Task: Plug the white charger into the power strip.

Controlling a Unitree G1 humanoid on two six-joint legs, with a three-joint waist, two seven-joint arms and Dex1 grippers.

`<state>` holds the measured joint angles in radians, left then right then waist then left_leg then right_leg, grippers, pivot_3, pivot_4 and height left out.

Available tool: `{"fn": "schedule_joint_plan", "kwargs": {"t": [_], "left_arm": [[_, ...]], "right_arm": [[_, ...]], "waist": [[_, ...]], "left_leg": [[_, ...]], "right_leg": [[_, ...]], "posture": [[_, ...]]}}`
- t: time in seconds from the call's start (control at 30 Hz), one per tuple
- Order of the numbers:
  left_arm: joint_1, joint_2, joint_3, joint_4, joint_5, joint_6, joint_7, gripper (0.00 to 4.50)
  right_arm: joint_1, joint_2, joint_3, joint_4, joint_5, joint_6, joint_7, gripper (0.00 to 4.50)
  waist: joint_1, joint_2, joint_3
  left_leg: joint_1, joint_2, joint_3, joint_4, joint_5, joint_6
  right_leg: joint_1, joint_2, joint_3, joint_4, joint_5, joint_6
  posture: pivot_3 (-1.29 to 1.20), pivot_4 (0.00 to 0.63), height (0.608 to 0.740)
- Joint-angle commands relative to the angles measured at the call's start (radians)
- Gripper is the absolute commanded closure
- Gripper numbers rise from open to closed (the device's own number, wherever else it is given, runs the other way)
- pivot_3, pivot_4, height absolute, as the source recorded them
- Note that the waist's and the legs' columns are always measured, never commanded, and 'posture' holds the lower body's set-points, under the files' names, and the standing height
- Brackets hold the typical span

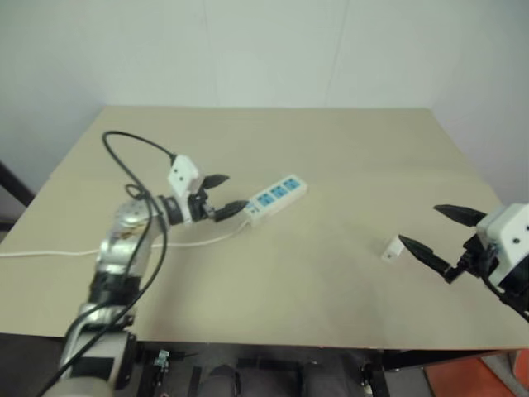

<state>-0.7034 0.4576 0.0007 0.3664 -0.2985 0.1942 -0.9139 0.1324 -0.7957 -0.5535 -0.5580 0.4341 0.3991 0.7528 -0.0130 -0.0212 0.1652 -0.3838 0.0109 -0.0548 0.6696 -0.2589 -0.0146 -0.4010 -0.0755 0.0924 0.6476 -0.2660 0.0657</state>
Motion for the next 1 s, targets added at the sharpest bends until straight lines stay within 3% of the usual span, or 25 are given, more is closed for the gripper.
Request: {"fn": "schedule_joint_plan", "kwargs": {"t": [0.03, 0.27, 0.43, 0.7, 1.0], "left_arm": [[-0.064, -0.054, -0.010, 0.183, 0.055, -0.135, 0.025, 0.04], [-0.162, -0.179, -0.017, 0.541, 0.130, -0.353, 0.041, 0.04], [-0.208, -0.242, -0.009, 0.696, 0.175, -0.492, 0.092, 0.04], [-0.224, -0.234, -0.013, 0.812, 0.242, -0.573, 0.160, 0.04], [-0.220, -0.197, -0.013, 0.853, 0.253, -0.484, 0.062, 0.04]], "right_arm": [[-0.007, 0.006, -0.010, -0.034, -0.003, -0.019, -0.022, 0.00], [0.028, 0.030, -0.025, -0.081, -0.001, -0.013, -0.048, 0.00], [0.029, 0.032, -0.031, -0.111, 0.004, -0.007, -0.067, 0.00], [0.063, 0.042, -0.055, -0.147, 0.013, -0.005, -0.073, 0.00], [0.057, 0.034, -0.043, -0.150, 0.015, -0.002, -0.078, 0.00]], "waist": [[0.000, 0.000, 0.000], [-0.002, 0.000, 0.000], [0.000, -0.001, 0.000], [-0.002, -0.001, 0.000], [-0.004, -0.001, 0.000]], "left_leg": [[0.000, 0.000, 0.000, 0.000, 0.000, 0.000], [-0.001, -0.001, 0.000, 0.000, 0.000, 0.000], [-0.001, -0.002, -0.001, 0.001, 0.000, 0.000], [-0.001, -0.002, -0.001, 0.001, 0.000, 0.000], [0.002, -0.002, -0.001, 0.001, 0.000, 0.000]], "right_leg": [[0.000, 0.000, 0.000, 0.000, 0.000, 0.000], [-0.001, 0.000, 0.000, 0.000, 0.000, 0.000], [-0.001, -0.001, 0.000, 0.000, 0.001, 0.001], [0.000, -0.001, 0.001, 0.000, 0.001, 0.001], [0.003, -0.001, 0.000, 0.000, 0.001, 0.002]], "posture": [[0.00, 0.150, 0.740], [0.00, 0.150, 0.740], [0.00, 0.150, 0.740], [0.00, 0.150, 0.740], [0.00, 0.150, 0.740]]}}
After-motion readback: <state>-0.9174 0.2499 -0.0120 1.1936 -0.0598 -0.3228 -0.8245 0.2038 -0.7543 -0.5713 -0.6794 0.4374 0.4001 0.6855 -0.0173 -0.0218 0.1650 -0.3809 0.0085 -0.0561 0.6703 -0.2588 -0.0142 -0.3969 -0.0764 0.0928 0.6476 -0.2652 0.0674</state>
